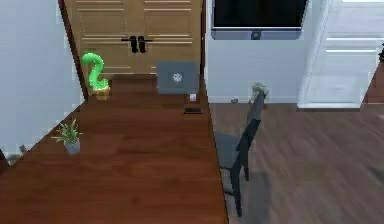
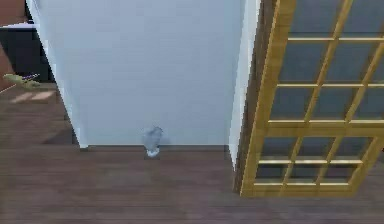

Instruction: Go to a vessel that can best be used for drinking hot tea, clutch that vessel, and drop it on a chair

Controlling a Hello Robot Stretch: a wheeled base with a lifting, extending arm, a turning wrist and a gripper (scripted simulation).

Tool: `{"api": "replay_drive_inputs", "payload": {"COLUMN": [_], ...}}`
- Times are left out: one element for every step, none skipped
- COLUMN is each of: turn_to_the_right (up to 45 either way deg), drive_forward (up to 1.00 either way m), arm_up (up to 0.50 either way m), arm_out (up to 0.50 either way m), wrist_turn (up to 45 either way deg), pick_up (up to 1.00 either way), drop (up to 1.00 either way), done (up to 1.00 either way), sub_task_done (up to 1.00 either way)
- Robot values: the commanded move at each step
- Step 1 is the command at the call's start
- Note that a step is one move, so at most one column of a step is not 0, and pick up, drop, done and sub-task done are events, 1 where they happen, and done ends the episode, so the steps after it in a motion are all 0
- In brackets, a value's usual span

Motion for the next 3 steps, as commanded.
{"api": "replay_drive_inputs", "payload": {"turn_to_the_right": [45.0,30.0,0.0], "drive_forward": [0.00,0.00,0.60], "arm_up": [0.00,0.00,0.00], "arm_out": [0.00,0.00,0.00], "wrist_turn": [0.0,0.0,0.0], "pick_up": [0.00,0.00,0.00], "drop": [0.00,0.00,0.00], "done": [0.00,0.00,0.00], "sub_task_done": [0.00,0.00,0.00]}}
